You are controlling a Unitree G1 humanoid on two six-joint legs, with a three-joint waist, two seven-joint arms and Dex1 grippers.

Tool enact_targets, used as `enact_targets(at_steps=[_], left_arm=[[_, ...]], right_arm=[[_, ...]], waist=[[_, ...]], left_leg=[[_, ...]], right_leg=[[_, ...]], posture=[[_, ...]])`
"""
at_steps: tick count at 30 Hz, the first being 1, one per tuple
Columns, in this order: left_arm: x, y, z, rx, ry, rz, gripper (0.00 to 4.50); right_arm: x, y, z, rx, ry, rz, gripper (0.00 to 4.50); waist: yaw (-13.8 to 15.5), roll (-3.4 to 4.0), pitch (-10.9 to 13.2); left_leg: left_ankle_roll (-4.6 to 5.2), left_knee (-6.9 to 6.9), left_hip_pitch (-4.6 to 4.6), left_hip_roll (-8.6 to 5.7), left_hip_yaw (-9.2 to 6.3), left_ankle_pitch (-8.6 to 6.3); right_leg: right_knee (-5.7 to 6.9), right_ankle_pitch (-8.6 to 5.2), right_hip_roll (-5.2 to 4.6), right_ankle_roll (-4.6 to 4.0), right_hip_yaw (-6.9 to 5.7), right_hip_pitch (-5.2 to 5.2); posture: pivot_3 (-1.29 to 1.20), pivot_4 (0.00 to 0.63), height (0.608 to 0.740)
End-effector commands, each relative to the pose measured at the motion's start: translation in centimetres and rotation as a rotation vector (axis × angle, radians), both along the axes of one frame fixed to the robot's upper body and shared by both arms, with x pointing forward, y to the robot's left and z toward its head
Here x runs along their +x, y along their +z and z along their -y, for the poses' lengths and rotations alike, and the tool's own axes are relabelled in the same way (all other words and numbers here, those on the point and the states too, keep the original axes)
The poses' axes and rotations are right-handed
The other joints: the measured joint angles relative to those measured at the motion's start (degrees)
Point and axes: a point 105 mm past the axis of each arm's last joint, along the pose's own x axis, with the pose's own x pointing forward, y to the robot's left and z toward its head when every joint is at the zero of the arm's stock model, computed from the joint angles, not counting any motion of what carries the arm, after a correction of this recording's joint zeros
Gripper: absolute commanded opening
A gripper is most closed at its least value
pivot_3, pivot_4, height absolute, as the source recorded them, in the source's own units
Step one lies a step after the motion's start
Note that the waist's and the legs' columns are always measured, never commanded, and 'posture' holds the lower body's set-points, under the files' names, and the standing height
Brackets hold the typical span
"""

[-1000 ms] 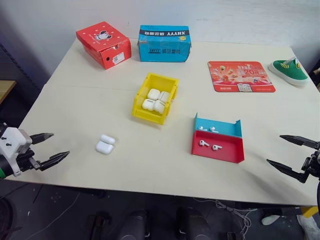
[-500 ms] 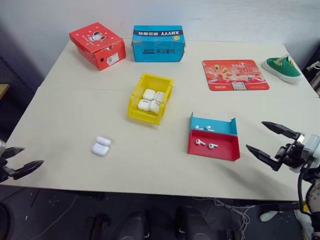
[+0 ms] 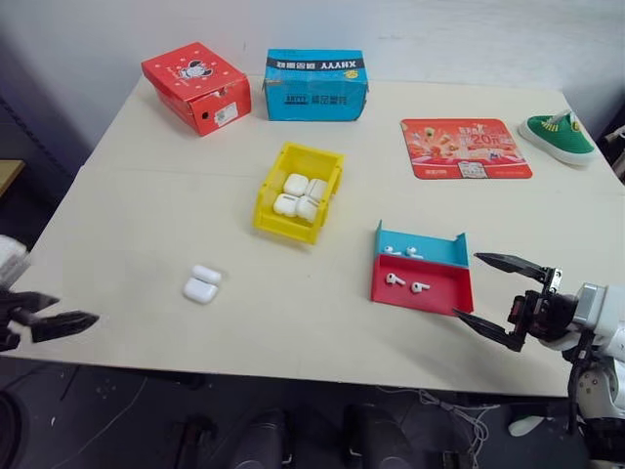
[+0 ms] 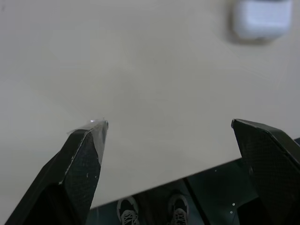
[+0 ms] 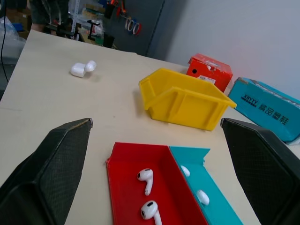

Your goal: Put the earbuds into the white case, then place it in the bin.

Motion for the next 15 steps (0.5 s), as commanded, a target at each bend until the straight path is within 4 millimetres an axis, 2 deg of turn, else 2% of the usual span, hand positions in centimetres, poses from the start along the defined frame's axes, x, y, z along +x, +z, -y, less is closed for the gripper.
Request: enact_targets(at_steps=[1,4,7,10,15], left_arm=[[0.9,-0.3,4.0,-0.050,-0.049,-0.058,4.47],[1.5,-0.9,5.7,-0.041,-0.100,-0.066,4.47],[2.8,-1.5,6.6,-0.030,-0.088,-0.031,4.47],[3.2,-2.8,7.6,0.025,-0.101,-0.046,4.47],[5.0,-4.1,8.8,-0.007,-0.056,-0.019,4.47]], right_arm=[[-0.2,0.6,0.8,-0.023,-0.015,0.037,4.50],[-0.4,0.4,1.0,-0.027,-0.024,0.035,4.50],[-0.7,0.3,1.2,-0.027,-0.038,0.034,4.50],[-0.8,0.3,1.4,-0.022,-0.054,0.034,4.50],[-1.3,0.0,1.2,-0.016,-0.060,0.026,4.50]], waist=[[0.01,-0.01,0.01],[-0.40,-0.01,0.01],[-0.09,-0.03,0.03],[0.13,-0.08,0.03],[1.17,-0.16,0.04]], left_leg=[[-0.01,0.03,0.03,-0.01,0.00,0.01],[-0.13,0.02,0.09,0.03,0.02,0.04],[-0.18,0.06,0.11,0.08,0.03,0.07],[-0.19,0.22,0.12,0.07,0.02,0.10],[-0.20,0.35,0.17,0.05,0.03,0.15]], right_leg=[[0.07,0.00,0.01,0.00,0.00,0.01],[0.26,0.00,0.13,0.00,0.03,0.00],[0.55,-0.01,0.18,0.00,0.03,-0.02],[0.53,-0.01,0.18,0.00,0.07,0.02],[0.56,-0.01,0.16,0.01,0.16,0.04]], posture=[[0.00,0.150,0.740],[0.00,0.150,0.740],[0.00,0.150,0.740],[0.00,0.150,0.740],[0.00,0.150,0.740]])
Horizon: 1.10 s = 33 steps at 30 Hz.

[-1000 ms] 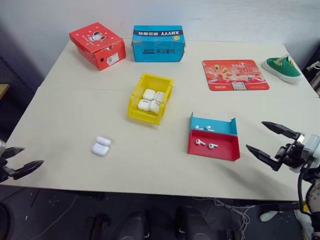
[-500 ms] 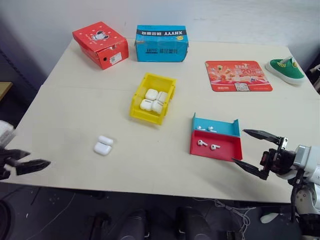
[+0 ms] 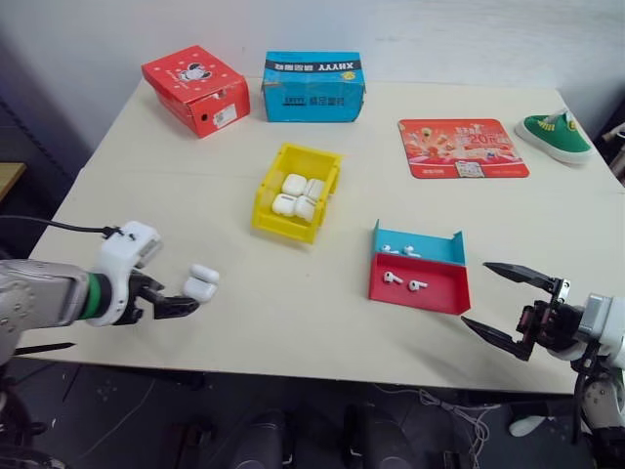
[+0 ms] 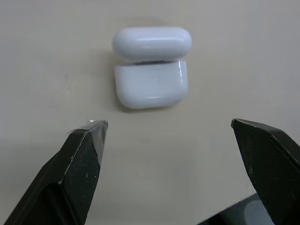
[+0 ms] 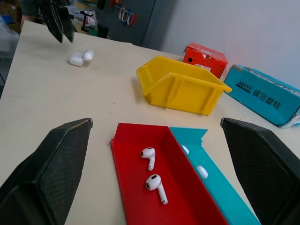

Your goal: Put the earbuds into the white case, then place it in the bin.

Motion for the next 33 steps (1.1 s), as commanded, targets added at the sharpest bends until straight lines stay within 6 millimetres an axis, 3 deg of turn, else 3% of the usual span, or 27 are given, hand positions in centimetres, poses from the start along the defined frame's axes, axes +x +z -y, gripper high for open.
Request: enact_targets(at_steps=[1,21,32,33], left_arm=[[1.0,-0.4,0.8,-0.010,0.029,0.033,4.47],[1.9,-2.7,1.2,0.062,0.075,0.002,4.47],[2.3,-3.7,1.8,0.079,0.083,0.002,4.47],[2.3,-3.7,1.8,0.080,0.082,0.003,4.29]], right_arm=[[-0.6,1.0,0.0,-0.010,-0.015,0.058,4.50],[-0.9,3.2,-2.3,0.012,-0.056,0.107,4.50],[-1.0,2.5,-1.9,0.017,-0.075,0.086,4.50],[-1.0,2.4,-1.8,0.016,-0.076,0.085,4.50]], waist=[[0.37,0.01,-0.01],[0.56,-0.01,-0.02],[1.32,-0.01,-0.03],[1.40,-0.01,-0.03]], left_leg=[[-0.02,-0.01,0.01,0.00,0.00,0.01],[-0.10,-0.04,0.05,0.00,0.01,0.06],[-0.18,-0.05,0.11,0.00,0.01,0.20],[-0.19,-0.05,0.12,0.00,0.01,0.21]], right_leg=[[0.01,0.00,0.00,0.00,0.00,0.00],[0.02,0.00,0.00,0.00,0.01,-0.01],[0.09,0.00,0.01,0.00,0.01,0.01],[0.09,0.00,0.01,0.00,0.01,0.01]], posture=[[0.00,0.150,0.740],[0.00,0.150,0.740],[0.00,0.150,0.740],[0.00,0.150,0.740]])
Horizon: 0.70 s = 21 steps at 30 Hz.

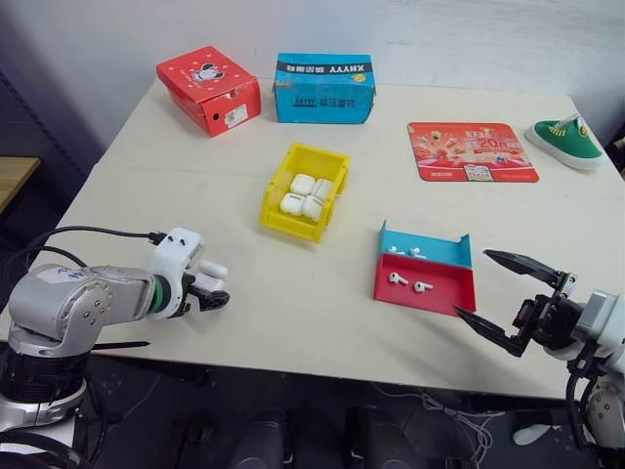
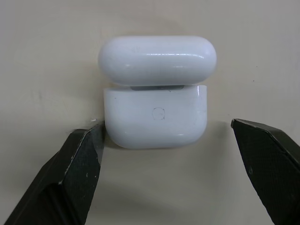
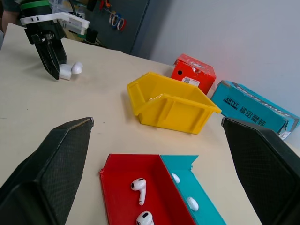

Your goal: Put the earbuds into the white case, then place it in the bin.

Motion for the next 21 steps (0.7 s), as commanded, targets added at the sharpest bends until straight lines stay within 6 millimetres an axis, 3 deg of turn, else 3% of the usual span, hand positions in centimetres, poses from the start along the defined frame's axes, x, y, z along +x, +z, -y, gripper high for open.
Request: enact_targets(at_steps=[1,9,19,21], left_arm=[[-0.1,-0.6,-0.1,0.014,0.002,-0.018,4.08],[0.1,-0.5,-1.2,-0.002,-0.008,0.021,1.87],[0.6,1.6,-2.9,-0.051,-0.155,0.164,1.87],[0.8,2.5,-4.6,-0.046,-0.168,0.207,2.27]], right_arm=[[-0.3,0.2,0.3,0.006,-0.006,0.027,4.50],[-0.7,-1.4,1.9,0.004,-0.026,0.011,4.50],[-1.2,-2.4,2.8,0.000,-0.036,0.000,4.50],[-1.2,-2.4,2.9,-0.002,-0.039,-0.002,4.50]], waist=[[0.19,0.00,0.00],[0.36,0.00,0.00],[0.31,-0.01,0.01],[0.20,0.00,0.01]], left_leg=[[0.00,0.00,0.00,0.00,0.00,0.01],[0.00,-0.09,-0.01,0.00,0.00,0.02],[0.03,-0.18,-0.05,0.02,-0.01,0.00],[0.03,-0.22,-0.07,0.03,-0.01,0.00]], right_leg=[[0.00,0.00,0.00,0.00,0.00,0.00],[-0.05,0.00,0.00,0.00,0.01,-0.02],[-0.19,-0.02,-0.01,-0.04,0.01,-0.04],[-0.24,-0.03,-0.01,-0.07,0.01,-0.07]], posture=[[0.00,0.150,0.740],[0.00,0.150,0.740],[0.00,0.150,0.740],[0.00,0.150,0.740]])
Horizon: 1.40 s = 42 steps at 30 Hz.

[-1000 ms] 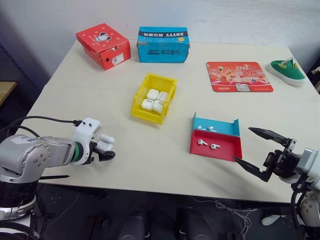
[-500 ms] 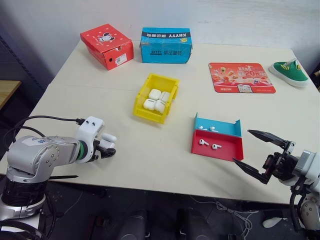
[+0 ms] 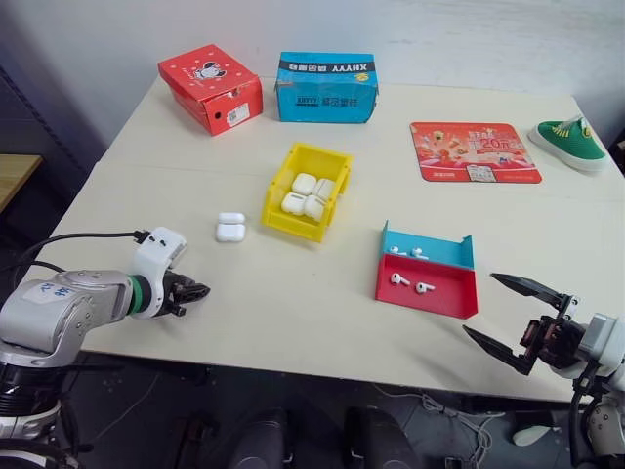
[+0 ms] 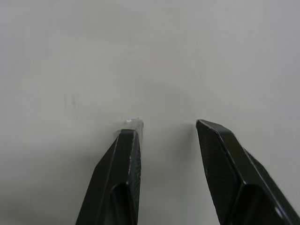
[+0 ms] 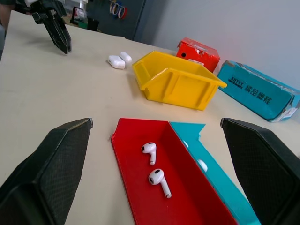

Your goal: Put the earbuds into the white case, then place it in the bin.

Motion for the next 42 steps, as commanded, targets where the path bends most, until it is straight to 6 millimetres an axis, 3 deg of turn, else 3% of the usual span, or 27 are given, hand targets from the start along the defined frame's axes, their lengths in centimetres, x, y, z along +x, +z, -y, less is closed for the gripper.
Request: enact_targets(at_steps=[1,5,8,13,20,35,42], left_arm=[[0.8,2.5,-2.5,0.000,-0.031,0.128,2.41],[1.4,3.5,-4.3,-0.077,0.047,0.145,3.69],[2.2,4.7,-2.9,-0.127,0.112,0.156,4.46],[3.8,5.3,0.2,-0.178,0.239,0.145,4.46],[5.5,3.6,3.0,-0.126,0.331,0.200,4.46],[7.7,1.4,5.8,-0.115,0.415,0.271,4.46],[8.7,0.4,6.2,-0.097,0.452,0.291,4.46]], right_arm=[[-0.3,0.7,0.6,0.002,-0.022,0.050,4.50],[-0.3,0.6,0.7,0.001,-0.024,0.049,4.50],[-0.3,0.5,0.8,0.000,-0.027,0.048,4.50],[-0.2,0.3,0.9,0.003,-0.026,0.045,4.50],[-0.2,0.2,0.6,0.010,-0.027,0.054,4.50],[-0.3,1.0,-0.4,0.014,-0.023,0.067,4.50],[-0.1,1.5,-1.0,0.022,-0.021,0.074,4.50]], waist=[[-0.20,0.00,0.00],[-0.48,0.01,0.01],[-0.10,0.01,0.01],[0.36,-0.03,0.00],[-0.22,-0.17,0.06],[0.34,-0.27,0.09],[0.35,-0.27,0.09]], left_leg=[[0.00,-0.01,-0.01,0.00,0.00,0.00],[0.03,-0.07,-0.01,0.02,0.00,-0.02],[0.11,-0.05,-0.06,0.02,-0.02,-0.07],[0.21,0.07,-0.13,-0.05,-0.07,-0.13],[0.35,0.08,-0.10,-0.05,0.01,-0.02],[0.06,0.23,-0.06,-0.05,0.02,-0.07],[0.05,0.23,-0.05,-0.05,0.03,-0.06]], right_leg=[[0.00,-0.01,0.00,-0.02,0.00,-0.01],[-0.05,-0.03,-0.01,-0.05,-0.01,-0.03],[-0.07,-0.03,-0.03,-0.05,-0.02,-0.02],[-0.09,0.03,-0.05,0.05,-0.02,0.05],[0.16,0.05,0.12,0.11,-0.03,0.05],[0.13,0.05,0.10,0.11,-0.01,0.06],[0.15,0.05,0.10,0.11,-0.02,0.06]], posture=[[0.00,0.150,0.740],[0.00,0.150,0.740],[0.00,0.150,0.740],[0.00,0.150,0.740],[0.00,0.150,0.740],[0.00,0.150,0.740],[0.00,0.150,0.740]])
